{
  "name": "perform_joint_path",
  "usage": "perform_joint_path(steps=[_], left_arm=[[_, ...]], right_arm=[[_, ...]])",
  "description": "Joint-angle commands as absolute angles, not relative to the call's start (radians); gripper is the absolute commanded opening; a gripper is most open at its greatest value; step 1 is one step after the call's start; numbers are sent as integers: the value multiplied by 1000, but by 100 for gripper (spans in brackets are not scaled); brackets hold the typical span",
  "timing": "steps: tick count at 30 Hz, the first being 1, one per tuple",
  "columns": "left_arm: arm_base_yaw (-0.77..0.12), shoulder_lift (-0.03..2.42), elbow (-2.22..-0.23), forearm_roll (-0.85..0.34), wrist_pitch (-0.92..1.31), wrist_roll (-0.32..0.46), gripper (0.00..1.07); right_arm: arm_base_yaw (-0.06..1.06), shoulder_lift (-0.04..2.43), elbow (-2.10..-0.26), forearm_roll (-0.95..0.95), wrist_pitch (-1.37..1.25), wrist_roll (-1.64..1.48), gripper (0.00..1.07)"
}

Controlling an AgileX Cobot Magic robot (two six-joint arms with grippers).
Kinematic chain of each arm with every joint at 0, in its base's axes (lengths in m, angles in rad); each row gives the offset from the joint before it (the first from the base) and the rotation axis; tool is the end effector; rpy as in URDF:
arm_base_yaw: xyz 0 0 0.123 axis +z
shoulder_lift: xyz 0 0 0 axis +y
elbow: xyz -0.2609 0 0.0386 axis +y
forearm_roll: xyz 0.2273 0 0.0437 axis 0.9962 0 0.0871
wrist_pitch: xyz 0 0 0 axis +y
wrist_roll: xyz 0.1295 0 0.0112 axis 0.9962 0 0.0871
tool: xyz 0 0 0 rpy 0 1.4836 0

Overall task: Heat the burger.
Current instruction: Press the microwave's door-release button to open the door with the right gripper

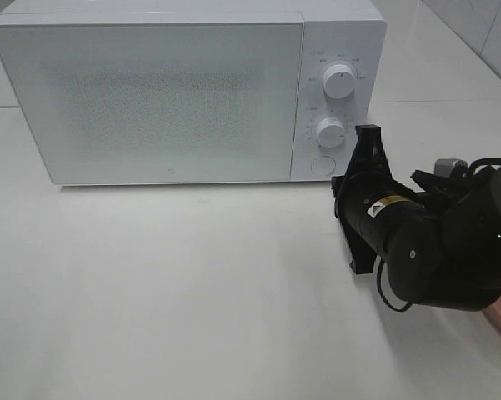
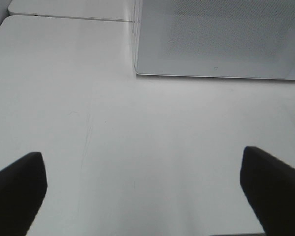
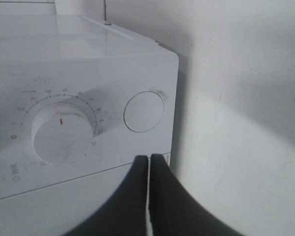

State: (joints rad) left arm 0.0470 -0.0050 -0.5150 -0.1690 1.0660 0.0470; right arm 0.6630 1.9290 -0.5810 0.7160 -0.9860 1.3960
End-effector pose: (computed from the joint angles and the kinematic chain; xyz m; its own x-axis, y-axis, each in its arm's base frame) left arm 0.0309 -0.0177 0.2548 -0.4397 -0.0557 -0.8964 0.0703 0.9929 -0.0961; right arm 0.2961 0.1410 0.0983 -0.0304 0.9989 0.0370 0.3349 -0.0247 0.9419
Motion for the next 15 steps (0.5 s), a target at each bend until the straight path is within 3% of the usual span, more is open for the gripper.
perform_joint_path(steps=[1, 15], left_arm=[[47, -20, -515, -179, 1067, 47, 100], [47, -20, -515, -179, 1067, 47, 100]], right_arm=[[640, 1958, -616, 705, -980, 1392, 0], [575, 2065, -755, 646, -931, 1396, 0]])
